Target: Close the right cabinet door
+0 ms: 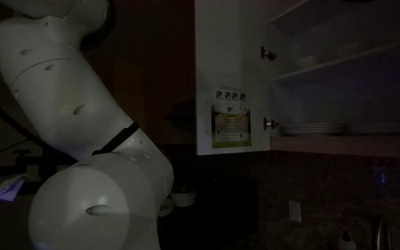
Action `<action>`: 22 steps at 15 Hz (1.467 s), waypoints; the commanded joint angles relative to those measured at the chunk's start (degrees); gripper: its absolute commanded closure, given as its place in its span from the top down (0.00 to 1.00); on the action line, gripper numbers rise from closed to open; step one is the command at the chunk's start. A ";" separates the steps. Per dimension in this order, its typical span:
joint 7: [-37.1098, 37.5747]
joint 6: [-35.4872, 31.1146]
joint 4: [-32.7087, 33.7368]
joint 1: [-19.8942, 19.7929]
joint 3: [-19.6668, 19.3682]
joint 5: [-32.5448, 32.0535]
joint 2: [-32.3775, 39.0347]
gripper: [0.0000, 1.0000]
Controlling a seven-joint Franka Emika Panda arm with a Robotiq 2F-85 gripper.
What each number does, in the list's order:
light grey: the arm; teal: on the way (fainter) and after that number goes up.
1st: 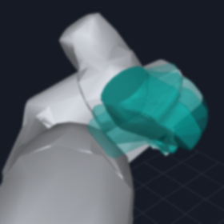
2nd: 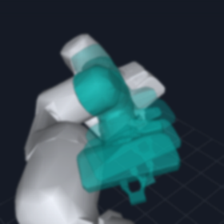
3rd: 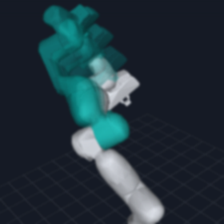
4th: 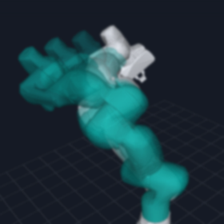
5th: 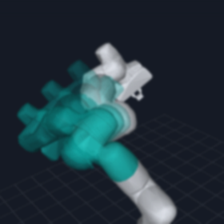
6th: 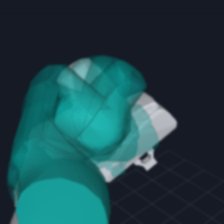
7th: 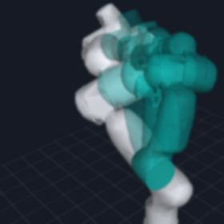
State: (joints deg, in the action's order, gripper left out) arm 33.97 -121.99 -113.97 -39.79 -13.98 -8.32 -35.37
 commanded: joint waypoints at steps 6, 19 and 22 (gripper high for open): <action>-5.88 0.67 4.30 5.32 -3.61 4.43 3.47 0.08; -11.18 2.78 14.78 13.15 -11.31 9.92 12.72 0.08; -12.30 6.29 17.97 14.26 -13.32 12.91 14.93 0.09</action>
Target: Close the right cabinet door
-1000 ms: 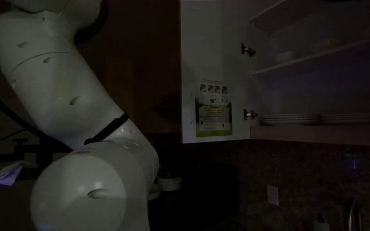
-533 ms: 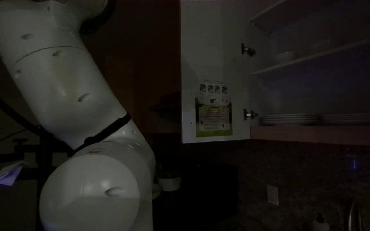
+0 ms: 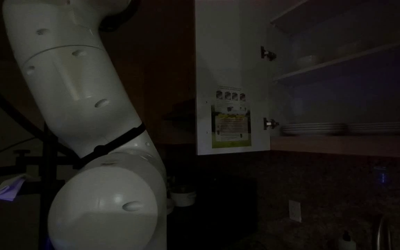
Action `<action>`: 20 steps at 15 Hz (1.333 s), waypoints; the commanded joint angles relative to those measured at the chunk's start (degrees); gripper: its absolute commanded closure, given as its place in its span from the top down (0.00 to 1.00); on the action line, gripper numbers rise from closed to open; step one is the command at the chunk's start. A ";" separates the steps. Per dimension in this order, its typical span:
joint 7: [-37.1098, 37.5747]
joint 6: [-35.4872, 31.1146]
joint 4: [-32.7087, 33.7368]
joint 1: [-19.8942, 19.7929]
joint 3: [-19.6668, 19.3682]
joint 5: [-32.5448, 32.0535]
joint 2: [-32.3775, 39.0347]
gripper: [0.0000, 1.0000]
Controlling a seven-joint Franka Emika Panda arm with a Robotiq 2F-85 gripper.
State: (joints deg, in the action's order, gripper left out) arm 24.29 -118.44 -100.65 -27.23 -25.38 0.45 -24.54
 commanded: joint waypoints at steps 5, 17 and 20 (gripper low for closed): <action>-6.90 6.37 5.14 3.02 -3.38 7.58 3.09 0.08; -13.91 8.55 3.37 6.96 -2.56 13.59 -2.18 0.08; -13.48 9.53 3.77 7.90 -1.76 13.71 -1.86 0.08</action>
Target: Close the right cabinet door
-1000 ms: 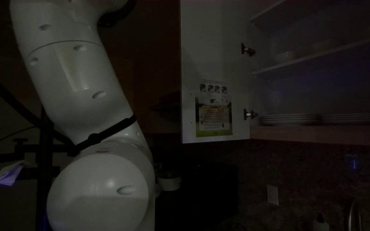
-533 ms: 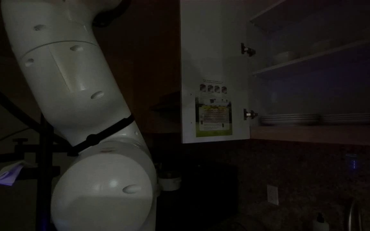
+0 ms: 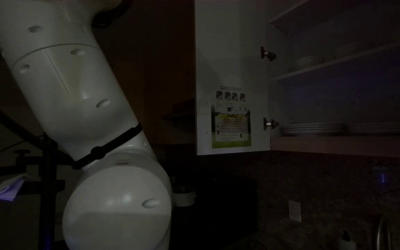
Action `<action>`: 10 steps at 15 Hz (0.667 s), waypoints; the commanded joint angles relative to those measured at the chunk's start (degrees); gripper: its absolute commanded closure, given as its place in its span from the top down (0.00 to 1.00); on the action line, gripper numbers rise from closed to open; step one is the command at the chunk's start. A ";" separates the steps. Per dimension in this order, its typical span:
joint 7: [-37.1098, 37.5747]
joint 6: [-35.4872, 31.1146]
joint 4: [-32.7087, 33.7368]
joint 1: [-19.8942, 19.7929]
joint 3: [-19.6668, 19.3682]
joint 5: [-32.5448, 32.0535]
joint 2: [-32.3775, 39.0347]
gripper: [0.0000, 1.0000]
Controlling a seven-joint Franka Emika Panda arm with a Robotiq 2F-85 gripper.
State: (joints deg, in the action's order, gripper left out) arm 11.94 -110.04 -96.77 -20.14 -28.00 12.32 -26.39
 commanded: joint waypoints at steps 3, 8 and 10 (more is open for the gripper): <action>-0.93 1.09 0.25 1.63 1.84 1.70 0.27 0.08; -0.15 0.49 -0.18 2.17 4.98 0.75 -0.57 0.07; 0.23 0.26 -0.60 2.37 6.36 0.77 -1.32 0.07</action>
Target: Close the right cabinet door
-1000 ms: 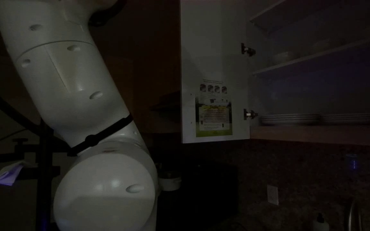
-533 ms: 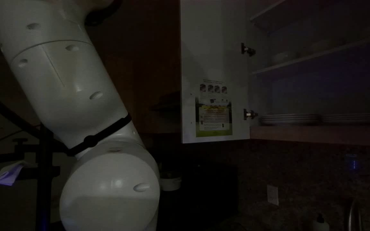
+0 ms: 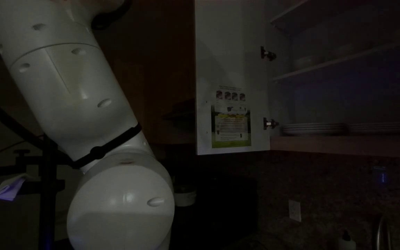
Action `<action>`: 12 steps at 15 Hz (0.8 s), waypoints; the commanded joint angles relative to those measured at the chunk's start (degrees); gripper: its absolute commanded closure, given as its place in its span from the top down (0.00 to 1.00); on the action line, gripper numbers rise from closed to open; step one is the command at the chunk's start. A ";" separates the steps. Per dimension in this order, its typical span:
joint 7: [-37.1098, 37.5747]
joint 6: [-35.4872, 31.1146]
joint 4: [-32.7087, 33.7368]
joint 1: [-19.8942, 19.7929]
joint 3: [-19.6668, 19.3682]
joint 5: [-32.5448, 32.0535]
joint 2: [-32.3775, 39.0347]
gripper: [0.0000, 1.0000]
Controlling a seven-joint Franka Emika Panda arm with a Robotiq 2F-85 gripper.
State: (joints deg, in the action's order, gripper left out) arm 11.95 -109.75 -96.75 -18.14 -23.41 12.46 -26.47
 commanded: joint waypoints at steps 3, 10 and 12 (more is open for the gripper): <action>0.66 -0.28 -1.14 0.95 3.94 0.59 -2.64 0.08; 6.46 -1.10 1.68 2.48 10.19 0.07 -0.18 0.08; 10.30 -2.50 2.58 2.28 12.04 -0.84 1.85 0.07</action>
State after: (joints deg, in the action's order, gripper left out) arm 17.21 -110.30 -96.39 -15.78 -13.42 12.45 -28.05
